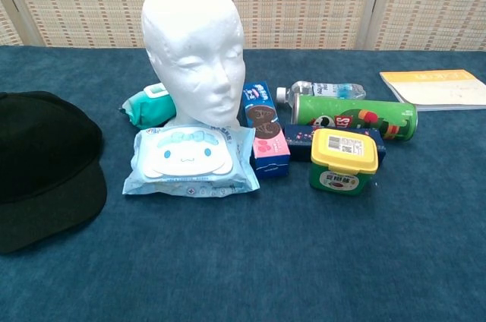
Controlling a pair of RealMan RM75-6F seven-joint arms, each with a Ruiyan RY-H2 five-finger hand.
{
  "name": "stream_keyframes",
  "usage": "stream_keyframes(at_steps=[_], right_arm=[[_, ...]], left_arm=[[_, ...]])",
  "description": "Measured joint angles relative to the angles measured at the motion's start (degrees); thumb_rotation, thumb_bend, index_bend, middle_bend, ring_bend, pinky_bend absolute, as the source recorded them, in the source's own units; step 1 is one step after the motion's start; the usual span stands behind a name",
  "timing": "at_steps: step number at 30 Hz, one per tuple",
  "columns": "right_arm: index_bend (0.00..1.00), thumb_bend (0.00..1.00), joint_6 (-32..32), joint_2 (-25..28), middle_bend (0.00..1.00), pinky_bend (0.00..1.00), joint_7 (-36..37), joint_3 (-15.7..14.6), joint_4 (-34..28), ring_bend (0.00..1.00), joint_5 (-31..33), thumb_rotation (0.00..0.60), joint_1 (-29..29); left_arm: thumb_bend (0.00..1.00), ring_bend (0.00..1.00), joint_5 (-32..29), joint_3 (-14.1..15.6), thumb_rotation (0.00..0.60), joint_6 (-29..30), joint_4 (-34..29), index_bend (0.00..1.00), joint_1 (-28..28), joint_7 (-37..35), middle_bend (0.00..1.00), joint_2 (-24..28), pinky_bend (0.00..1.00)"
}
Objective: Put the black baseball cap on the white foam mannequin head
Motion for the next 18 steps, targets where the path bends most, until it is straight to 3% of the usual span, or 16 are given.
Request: stream_keyframes(at_steps=[3,15,18], right_arm=[[0.28,0.00,-0.9,0.1,0.39,0.62,0.3,0.2,0.2,0.29,0.8,0.600,0.3],[0.29,0.00,1.5,0.2,0.39,0.62,1.8,-0.4,0.5,0.29,-1.6,0.600,-0.4],[0.29,0.00,1.9,0.3,0.39,0.62,2.1,-0.4,0.6,0.29,-1.8,0.600,-0.5]], left_arm=[[0.08,0.52,0.5,0.3,0.600,0.0,-0.1,0.42,0.0,-1.1,0.48,0.2,0.72],[0.66,0.51,5.5,2.7,0.600,1.6,-2.1,0.42,-0.1,-5.0,0.49,1.4,0.72],[0.75,0.51,7.1,3.6,0.600,1.8,-3.6,0.42,-0.4,-6.9,0.49,2.3,0.72]])
